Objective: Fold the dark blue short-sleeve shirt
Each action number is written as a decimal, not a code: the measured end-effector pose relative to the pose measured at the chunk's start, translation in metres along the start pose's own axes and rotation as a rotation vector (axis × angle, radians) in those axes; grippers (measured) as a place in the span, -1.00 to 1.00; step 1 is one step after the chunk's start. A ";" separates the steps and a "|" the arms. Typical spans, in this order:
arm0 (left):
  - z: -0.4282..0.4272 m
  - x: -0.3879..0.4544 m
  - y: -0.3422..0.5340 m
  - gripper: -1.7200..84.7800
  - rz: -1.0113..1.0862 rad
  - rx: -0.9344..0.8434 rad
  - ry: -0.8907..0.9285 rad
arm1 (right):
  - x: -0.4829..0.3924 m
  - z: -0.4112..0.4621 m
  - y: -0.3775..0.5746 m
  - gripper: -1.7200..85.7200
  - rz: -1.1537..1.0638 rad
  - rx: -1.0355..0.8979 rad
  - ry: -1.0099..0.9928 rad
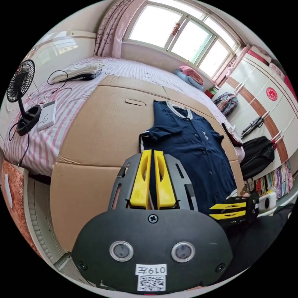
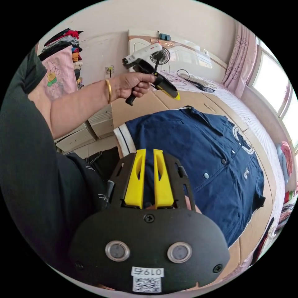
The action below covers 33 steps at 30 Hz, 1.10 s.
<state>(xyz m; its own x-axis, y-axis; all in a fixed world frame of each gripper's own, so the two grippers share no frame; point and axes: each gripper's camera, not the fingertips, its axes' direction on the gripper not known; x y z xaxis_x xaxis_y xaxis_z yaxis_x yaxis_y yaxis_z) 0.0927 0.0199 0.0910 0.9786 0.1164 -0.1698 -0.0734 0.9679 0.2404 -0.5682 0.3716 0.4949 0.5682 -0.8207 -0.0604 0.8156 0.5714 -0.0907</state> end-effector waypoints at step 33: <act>0.571 0.546 -0.325 -0.78 0.761 -0.544 0.268 | 0.448 -0.351 0.224 -0.79 0.725 0.269 0.305</act>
<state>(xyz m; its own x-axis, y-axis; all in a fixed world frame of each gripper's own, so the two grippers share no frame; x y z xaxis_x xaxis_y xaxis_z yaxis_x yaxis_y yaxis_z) 0.7611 -0.3579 0.4659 0.5611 0.7356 -0.3796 -0.8132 0.5754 -0.0869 -0.1689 0.1316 0.0983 0.9399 -0.1915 -0.2828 0.2791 0.9080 0.3124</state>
